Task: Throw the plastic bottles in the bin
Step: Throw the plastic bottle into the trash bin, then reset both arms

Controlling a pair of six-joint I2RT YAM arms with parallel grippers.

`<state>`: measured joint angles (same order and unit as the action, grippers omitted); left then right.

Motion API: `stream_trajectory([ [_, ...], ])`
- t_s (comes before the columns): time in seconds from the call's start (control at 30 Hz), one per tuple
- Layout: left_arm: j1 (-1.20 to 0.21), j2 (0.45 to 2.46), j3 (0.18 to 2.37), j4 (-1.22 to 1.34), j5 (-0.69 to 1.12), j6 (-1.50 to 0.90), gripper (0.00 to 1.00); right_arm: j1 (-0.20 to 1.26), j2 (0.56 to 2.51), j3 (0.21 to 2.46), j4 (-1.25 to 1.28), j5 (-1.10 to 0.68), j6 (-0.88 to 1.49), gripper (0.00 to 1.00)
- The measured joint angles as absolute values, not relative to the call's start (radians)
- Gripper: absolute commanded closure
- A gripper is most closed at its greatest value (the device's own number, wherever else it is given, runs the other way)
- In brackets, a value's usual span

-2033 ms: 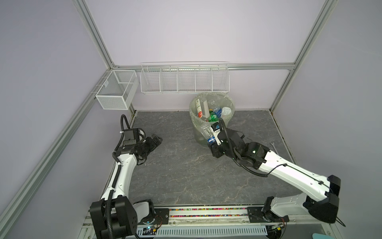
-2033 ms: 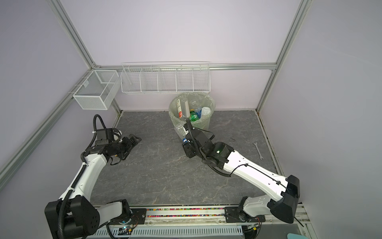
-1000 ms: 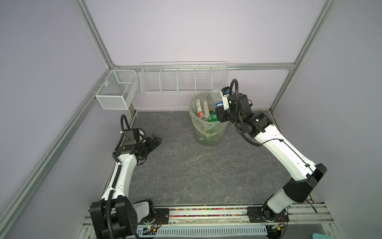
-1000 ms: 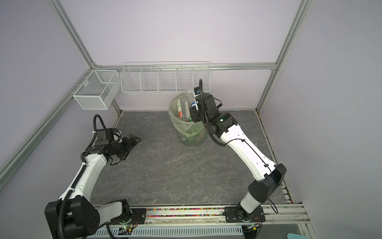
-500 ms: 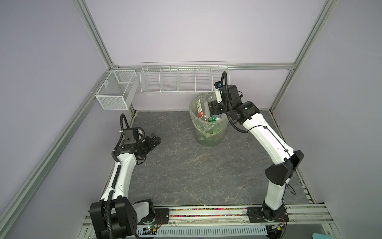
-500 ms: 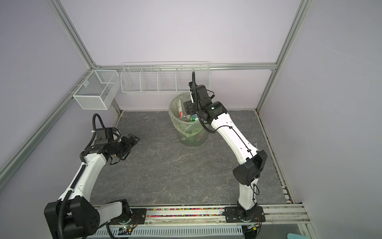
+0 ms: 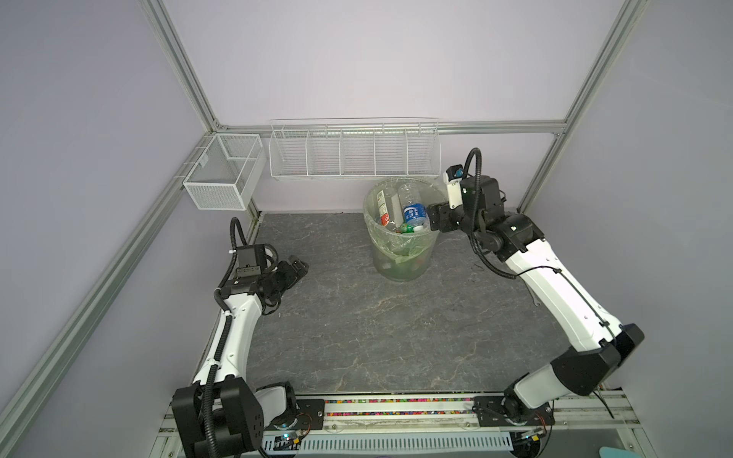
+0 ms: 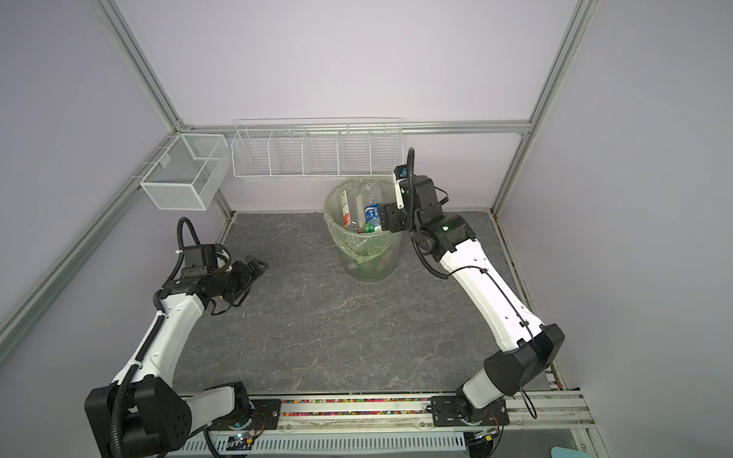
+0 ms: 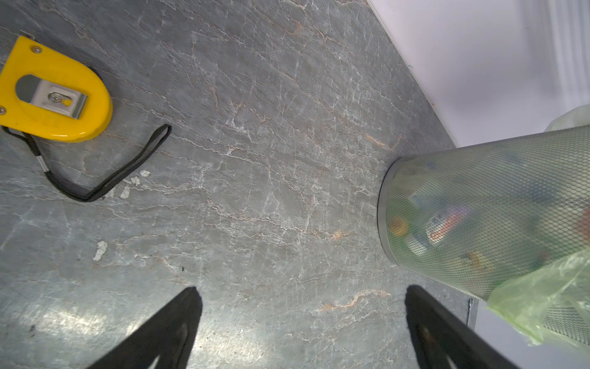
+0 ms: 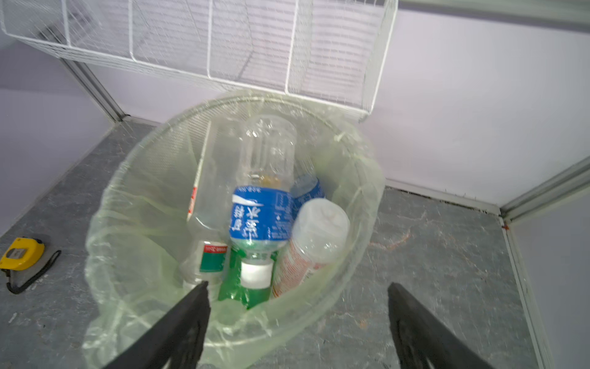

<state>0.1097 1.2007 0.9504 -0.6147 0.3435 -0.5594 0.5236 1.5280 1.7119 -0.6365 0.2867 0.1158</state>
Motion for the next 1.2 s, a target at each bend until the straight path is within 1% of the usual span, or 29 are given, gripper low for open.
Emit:
stream_trajectory([
  [0.17,0.110,1.164,0.918,-0.559,0.282,-0.579,0.01,0.466,1.443,1.522,-0.598,0.263,0.150,0.12],
  [0.27,0.110,1.124,0.859,-0.488,0.230,-0.598,0.01,0.427,1.381,1.420,-0.574,0.260,0.169,0.12],
  [0.47,0.110,1.075,0.741,-0.383,0.111,-0.636,0.01,0.368,1.246,1.214,-0.513,0.280,0.210,0.12],
  [0.6,0.110,1.036,0.680,-0.308,0.004,-0.617,0.01,0.332,1.181,1.092,-0.488,0.293,0.230,0.12],
  [0.77,0.110,1.022,0.638,-0.179,-0.136,-0.548,0.01,0.320,1.163,1.038,-0.480,0.323,0.236,0.12],
  [0.9,0.110,1.036,0.553,-0.031,-0.216,-0.501,0.01,0.318,1.146,1.000,-0.463,0.367,0.236,0.12],
  [1.1,0.110,1.104,0.411,0.224,-0.268,-0.421,0.01,0.299,1.143,0.928,-0.413,0.439,0.232,0.12],
  [1.2,0.110,1.154,0.387,0.310,-0.276,-0.382,0.01,0.284,1.143,0.890,-0.370,0.459,0.232,0.12],
])
